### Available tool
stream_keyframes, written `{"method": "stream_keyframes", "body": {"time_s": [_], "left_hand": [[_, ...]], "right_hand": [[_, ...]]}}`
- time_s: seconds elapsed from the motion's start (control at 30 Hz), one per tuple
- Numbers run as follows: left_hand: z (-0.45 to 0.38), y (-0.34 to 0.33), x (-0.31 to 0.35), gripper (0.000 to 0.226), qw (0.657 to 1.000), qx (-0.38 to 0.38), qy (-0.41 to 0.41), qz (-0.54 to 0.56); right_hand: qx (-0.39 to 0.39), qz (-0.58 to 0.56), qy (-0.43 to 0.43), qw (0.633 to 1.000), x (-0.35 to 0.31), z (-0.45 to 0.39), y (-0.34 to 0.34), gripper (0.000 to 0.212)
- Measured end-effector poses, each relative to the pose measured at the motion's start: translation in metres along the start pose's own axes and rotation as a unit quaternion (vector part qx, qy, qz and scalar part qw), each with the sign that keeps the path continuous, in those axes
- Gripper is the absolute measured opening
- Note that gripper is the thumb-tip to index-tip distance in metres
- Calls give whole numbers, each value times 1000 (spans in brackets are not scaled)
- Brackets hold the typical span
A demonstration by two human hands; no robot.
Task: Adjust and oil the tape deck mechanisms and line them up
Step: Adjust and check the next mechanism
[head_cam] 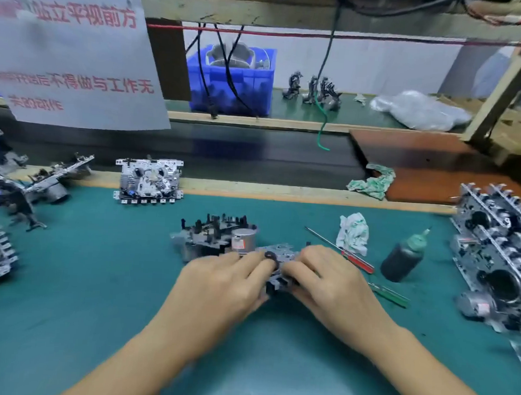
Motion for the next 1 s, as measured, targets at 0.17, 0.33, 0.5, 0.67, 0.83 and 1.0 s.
{"method": "stream_keyframes", "body": {"time_s": [0.17, 0.33, 0.5, 0.67, 0.83, 1.0], "left_hand": [[-6, -46, 38, 39, 996, -12, -36, 80], [-5, -65, 43, 79, 983, -75, -48, 158], [0, -69, 22, 100, 961, -100, 31, 255], [-8, -72, 18, 104, 967, -130, 29, 215], [-13, -76, -9, 94, 968, -149, 92, 178], [-12, -79, -18, 95, 968, -175, 94, 152]], "right_hand": [[-18, 59, -1, 998, 6, 55, 11, 9], [-50, 48, 13, 997, 4, 73, 13, 19], [47, -66, -97, 992, 21, 73, 24, 36], [11, -121, -251, 961, 52, 89, 16, 38], [-16, -168, -311, 936, 56, 96, 4, 47], [-7, -162, -341, 926, 58, 97, 3, 48]]}}
Point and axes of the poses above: each hand's wrist, its own z-axis away from the middle knuckle, its own y-axis out of the back of the hand, x = y × z, the point moved 6 cm from there along -z, towards the middle knuckle, and after that the axes turned 11 degrees about y, right-handed, at the moved point
